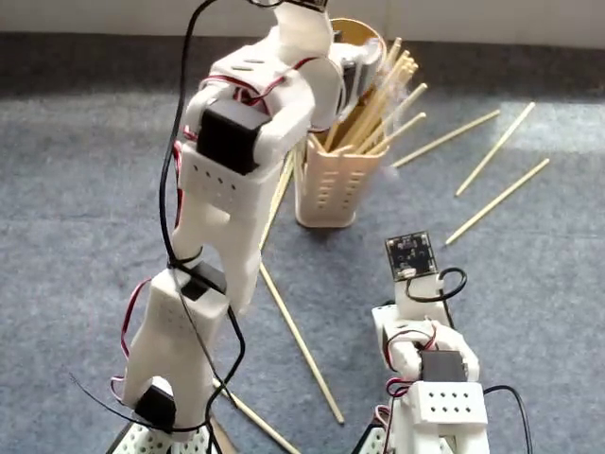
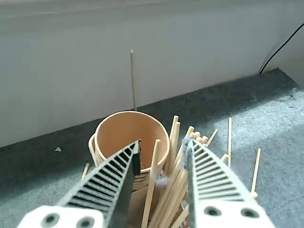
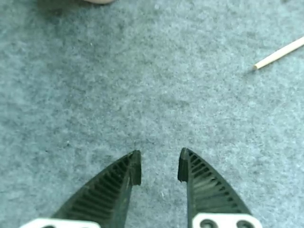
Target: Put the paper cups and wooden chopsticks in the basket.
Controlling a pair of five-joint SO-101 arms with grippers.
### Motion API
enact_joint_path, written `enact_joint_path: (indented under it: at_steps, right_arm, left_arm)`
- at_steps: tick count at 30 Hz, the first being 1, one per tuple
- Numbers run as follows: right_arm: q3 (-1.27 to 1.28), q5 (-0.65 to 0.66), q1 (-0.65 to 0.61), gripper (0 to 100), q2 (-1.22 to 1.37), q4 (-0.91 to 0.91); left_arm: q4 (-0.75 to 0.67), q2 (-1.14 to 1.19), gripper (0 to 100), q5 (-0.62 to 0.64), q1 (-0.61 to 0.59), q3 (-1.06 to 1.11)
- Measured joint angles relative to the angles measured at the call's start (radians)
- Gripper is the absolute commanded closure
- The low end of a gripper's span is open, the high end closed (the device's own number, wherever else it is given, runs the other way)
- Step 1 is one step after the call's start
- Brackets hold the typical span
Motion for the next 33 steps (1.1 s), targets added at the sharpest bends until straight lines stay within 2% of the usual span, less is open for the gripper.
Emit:
enact_joint_path:
  at_steps: [6, 13, 17, 21, 28, 33]
  right_arm:
    - [0.0, 0.0, 0.0, 85.5, 0.0, 0.0]
    - [0.0, 0.0, 0.0, 85.5, 0.0, 0.0]
    - [0.0, 0.0, 0.0, 85.5, 0.0, 0.0]
    - [0.0, 0.0, 0.0, 85.5, 0.0, 0.0]
    - [0.0, 0.0, 0.0, 85.5, 0.0, 0.0]
    - [0.0, 0.0, 0.011, 85.5, 0.0, 0.0]
  left_arm:
    - [-0.008, 0.003, 82, 0.0, -0.071, 0.0]
    - [-0.244, 0.129, 82, 0.0, -0.071, 0.0]
    - [-0.272, 0.181, 84, -0.04, -0.077, 0.0]
    - [-0.149, 0.199, 89, -0.077, -0.072, 0.0]
    - [0.117, 0.176, 89, -0.081, -0.086, -0.002]
    - [0.16, 0.044, 89, -0.083, -0.089, -0.002]
